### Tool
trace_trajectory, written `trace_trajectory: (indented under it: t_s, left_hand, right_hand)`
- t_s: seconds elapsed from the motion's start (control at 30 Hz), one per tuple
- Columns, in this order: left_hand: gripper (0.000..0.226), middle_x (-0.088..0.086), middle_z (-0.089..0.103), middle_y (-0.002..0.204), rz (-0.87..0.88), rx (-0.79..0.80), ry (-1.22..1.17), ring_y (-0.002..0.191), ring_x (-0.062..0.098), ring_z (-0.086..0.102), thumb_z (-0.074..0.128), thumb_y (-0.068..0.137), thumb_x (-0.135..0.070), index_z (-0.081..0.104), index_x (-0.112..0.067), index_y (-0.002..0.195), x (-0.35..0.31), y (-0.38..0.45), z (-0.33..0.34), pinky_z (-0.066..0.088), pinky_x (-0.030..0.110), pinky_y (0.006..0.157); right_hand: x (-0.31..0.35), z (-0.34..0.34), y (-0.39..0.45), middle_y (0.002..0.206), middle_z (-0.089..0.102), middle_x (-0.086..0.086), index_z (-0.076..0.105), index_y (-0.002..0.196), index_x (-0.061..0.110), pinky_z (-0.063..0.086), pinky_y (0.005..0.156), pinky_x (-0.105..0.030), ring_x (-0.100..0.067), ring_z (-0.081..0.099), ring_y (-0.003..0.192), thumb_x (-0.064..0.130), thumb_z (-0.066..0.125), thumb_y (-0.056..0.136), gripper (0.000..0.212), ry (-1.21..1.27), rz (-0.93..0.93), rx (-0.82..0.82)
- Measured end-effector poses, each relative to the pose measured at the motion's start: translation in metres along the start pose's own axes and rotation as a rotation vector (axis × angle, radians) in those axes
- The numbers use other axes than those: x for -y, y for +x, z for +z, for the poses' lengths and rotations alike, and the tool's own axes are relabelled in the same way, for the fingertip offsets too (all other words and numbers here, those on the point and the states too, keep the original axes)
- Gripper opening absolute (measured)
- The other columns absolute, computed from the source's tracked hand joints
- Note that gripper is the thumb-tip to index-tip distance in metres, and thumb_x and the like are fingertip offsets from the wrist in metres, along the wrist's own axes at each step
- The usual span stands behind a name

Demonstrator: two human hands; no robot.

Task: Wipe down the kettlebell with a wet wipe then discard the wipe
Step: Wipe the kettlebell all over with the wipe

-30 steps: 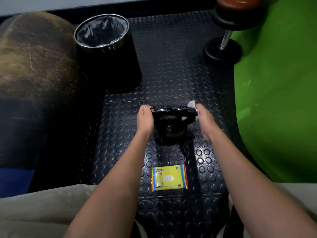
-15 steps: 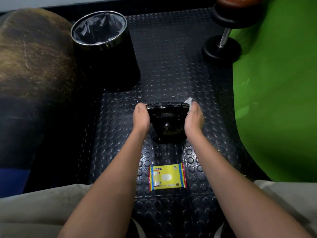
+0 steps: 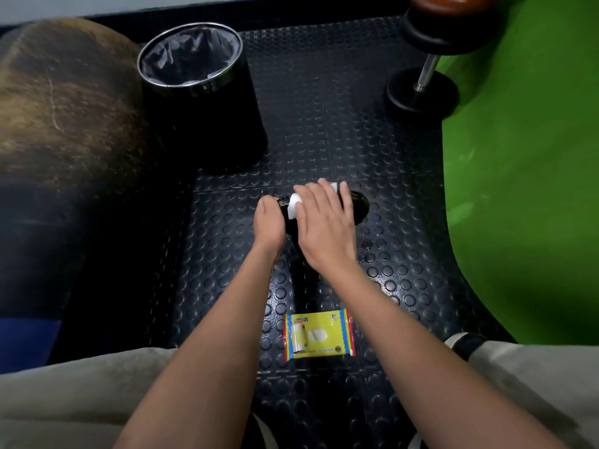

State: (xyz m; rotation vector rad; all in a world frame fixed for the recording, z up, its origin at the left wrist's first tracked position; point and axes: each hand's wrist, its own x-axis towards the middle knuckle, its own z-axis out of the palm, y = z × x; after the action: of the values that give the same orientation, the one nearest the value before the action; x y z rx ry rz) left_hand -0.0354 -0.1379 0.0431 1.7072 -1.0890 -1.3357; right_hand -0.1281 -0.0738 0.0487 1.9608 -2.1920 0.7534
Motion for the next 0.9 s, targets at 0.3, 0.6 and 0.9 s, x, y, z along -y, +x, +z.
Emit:
trace_trajectory:
  t_s: [0.3, 0.6, 0.9]
  left_hand:
    - [0.025, 0.003, 0.048, 0.091, -0.002, 0.020, 0.043, 0.085, 0.018, 0.044, 0.024, 0.098, -0.026, 0.044, -0.015, 0.087, 0.002, 0.001, 0.000, 0.039, 0.036, 0.079]
    - [0.024, 0.002, 0.045, 0.094, -0.036, 0.010, 0.019, 0.086, 0.017, 0.040, 0.022, 0.099, -0.025, 0.042, -0.015, 0.091, 0.002, 0.003, 0.001, 0.037, 0.037, 0.083]
    - [0.024, 0.000, 0.043, 0.088, -0.020, 0.007, -0.003, 0.083, 0.016, 0.040, 0.023, 0.099, -0.025, 0.039, -0.017, 0.083, 0.004, 0.004, 0.002, 0.039, 0.036, 0.082]
  right_hand:
    - [-0.061, -0.021, 0.006, 0.089, 0.064, 0.003, 0.061, 0.087, 0.015, 0.016, 0.121, -0.042, -0.006, 0.050, 0.087, 0.034, 0.017, 0.107, 0.051, 0.306, 0.382, 0.034]
    - [-0.053, -0.016, 0.004, 0.143, 0.051, -0.004, 0.047, 0.143, 0.023, 0.036, 0.103, -0.041, -0.024, 0.048, 0.126, 0.050, 0.021, 0.104, 0.055, 1.067, 1.241, 0.231]
    - [-0.037, -0.012, 0.005, 0.108, 0.060, 0.004, 0.062, 0.110, 0.015, 0.037, 0.106, -0.043, -0.014, 0.052, 0.105, 0.029, 0.023, 0.104, 0.041, 0.558, 0.625, -0.081]
